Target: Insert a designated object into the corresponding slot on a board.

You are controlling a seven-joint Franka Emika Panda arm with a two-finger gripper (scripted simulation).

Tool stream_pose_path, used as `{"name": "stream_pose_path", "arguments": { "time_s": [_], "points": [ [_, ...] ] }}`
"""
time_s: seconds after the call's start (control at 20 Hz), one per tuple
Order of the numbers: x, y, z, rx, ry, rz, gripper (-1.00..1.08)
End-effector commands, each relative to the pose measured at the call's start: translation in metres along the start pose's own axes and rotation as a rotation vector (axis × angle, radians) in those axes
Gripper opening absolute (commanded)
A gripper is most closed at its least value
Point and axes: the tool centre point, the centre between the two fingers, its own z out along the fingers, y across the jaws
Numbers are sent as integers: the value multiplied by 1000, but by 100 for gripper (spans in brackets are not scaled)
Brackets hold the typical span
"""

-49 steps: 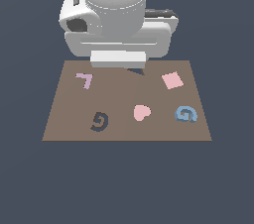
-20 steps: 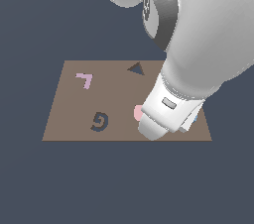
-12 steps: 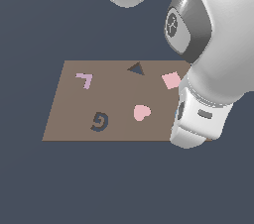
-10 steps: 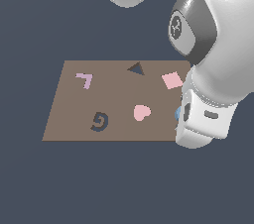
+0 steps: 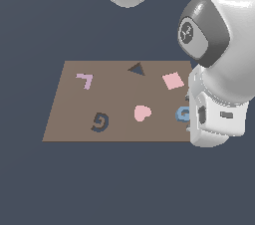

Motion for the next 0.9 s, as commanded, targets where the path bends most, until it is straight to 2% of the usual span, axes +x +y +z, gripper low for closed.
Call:
{"name": "stream_pose_path", "arguments": {
  "time_s": [0.0,0.75,0.8,0.85],
  "points": [
    [1,0,0,-1,0,-8,100],
    [-1,0,20,0,0,1,100],
    [-1,0,20,0,0,1,-100],
    [-1,0,20,0,0,1,-100]
  ]
}}
